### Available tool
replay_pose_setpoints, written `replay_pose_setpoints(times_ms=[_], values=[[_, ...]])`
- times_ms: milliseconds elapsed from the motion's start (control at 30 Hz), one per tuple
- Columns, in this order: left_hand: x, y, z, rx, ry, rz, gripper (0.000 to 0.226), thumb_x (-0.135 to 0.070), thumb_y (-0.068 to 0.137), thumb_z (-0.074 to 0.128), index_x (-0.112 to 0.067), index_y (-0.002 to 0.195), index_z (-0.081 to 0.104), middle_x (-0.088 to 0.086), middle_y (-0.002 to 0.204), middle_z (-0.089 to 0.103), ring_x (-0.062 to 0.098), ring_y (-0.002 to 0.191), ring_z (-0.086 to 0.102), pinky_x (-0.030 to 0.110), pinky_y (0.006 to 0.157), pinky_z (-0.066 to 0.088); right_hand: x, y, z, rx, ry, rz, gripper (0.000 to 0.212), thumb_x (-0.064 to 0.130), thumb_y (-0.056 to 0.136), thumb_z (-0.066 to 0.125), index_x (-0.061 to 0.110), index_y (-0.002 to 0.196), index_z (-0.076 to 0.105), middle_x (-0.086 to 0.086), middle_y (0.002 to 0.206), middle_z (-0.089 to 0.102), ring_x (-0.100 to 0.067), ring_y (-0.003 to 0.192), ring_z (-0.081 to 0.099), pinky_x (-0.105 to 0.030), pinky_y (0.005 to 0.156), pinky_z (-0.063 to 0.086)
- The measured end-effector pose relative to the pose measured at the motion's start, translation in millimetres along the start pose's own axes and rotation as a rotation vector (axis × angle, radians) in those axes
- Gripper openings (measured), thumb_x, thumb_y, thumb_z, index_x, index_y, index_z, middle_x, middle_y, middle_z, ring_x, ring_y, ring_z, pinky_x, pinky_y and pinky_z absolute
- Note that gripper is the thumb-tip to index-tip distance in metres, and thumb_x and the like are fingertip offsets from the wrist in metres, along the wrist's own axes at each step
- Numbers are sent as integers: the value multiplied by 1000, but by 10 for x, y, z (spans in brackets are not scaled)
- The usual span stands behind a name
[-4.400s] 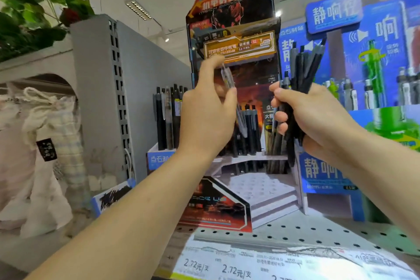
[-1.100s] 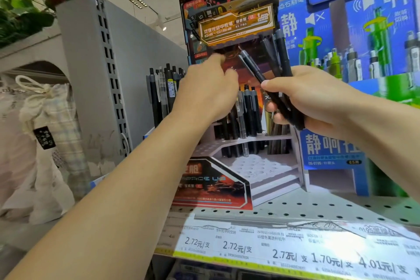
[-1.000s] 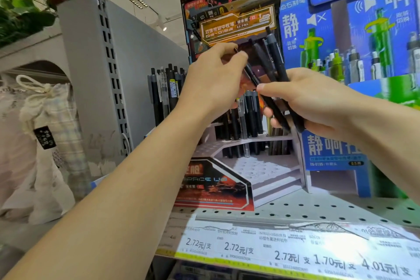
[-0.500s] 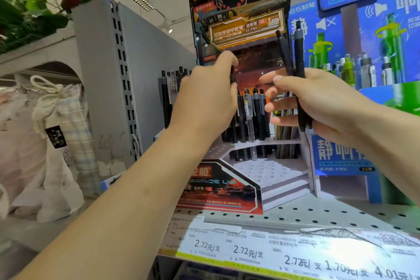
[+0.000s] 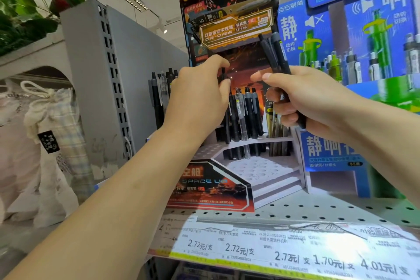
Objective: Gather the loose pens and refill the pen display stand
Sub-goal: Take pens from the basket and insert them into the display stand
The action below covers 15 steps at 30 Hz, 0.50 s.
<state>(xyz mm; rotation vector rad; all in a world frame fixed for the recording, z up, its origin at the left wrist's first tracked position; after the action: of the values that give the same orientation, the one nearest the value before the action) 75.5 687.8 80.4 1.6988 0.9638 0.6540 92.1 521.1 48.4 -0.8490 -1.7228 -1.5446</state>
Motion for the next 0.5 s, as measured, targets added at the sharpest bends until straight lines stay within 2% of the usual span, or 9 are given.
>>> replay_pose_setpoints(times_ms=[100,200,267,333,400,500], values=[[-8,-49,60,18,-13,22,31,-28,99,60,-28,130,62,-1,93,72,19,83,66,35,86,55,1,-7,-4,-5,7,6,23,28,105,50,18,117,67,2,65,41,-9,45,28,-20,39,23],[22,-39,108,65,44,23,32,-28,100,55,-26,132,59,3,96,71,25,88,65,36,83,52,-1,0,-16,-17,46,11,28,33,104,53,15,124,60,3,63,45,-9,45,30,-21,40,23],[53,-47,210,187,174,0,34,-30,100,50,-20,133,53,9,95,64,32,86,58,37,72,46,2,-1,-22,-20,70,5,24,32,105,51,18,122,59,3,65,47,-9,46,32,-21,41,24],[56,-107,334,346,264,-31,43,-31,98,48,-15,137,41,6,84,51,32,77,49,38,65,39,7,0,-25,-19,71,-15,20,27,107,48,21,118,63,2,69,46,-9,46,33,-21,40,25],[63,-159,398,438,278,-67,51,-33,96,48,-16,141,31,3,77,44,32,75,48,39,64,39,9,2,-29,-25,42,-36,22,23,107,47,19,118,66,1,72,44,-10,49,34,-22,41,27],[78,-166,424,489,286,-117,55,-37,95,47,-18,142,26,5,80,45,31,73,47,41,64,40,10,-3,-39,-52,-26,-61,22,20,107,48,16,114,68,-1,75,43,-12,56,40,-23,45,34]])
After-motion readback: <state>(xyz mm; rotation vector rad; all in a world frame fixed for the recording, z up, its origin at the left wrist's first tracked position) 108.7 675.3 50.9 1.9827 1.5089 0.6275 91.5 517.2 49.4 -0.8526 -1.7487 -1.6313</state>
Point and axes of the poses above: each hand's wrist, its own y-axis towards the middle knuckle, its own z-axis out of the palm, x = y × z, the point moved 5 cm from there along y, towards the middle knuckle
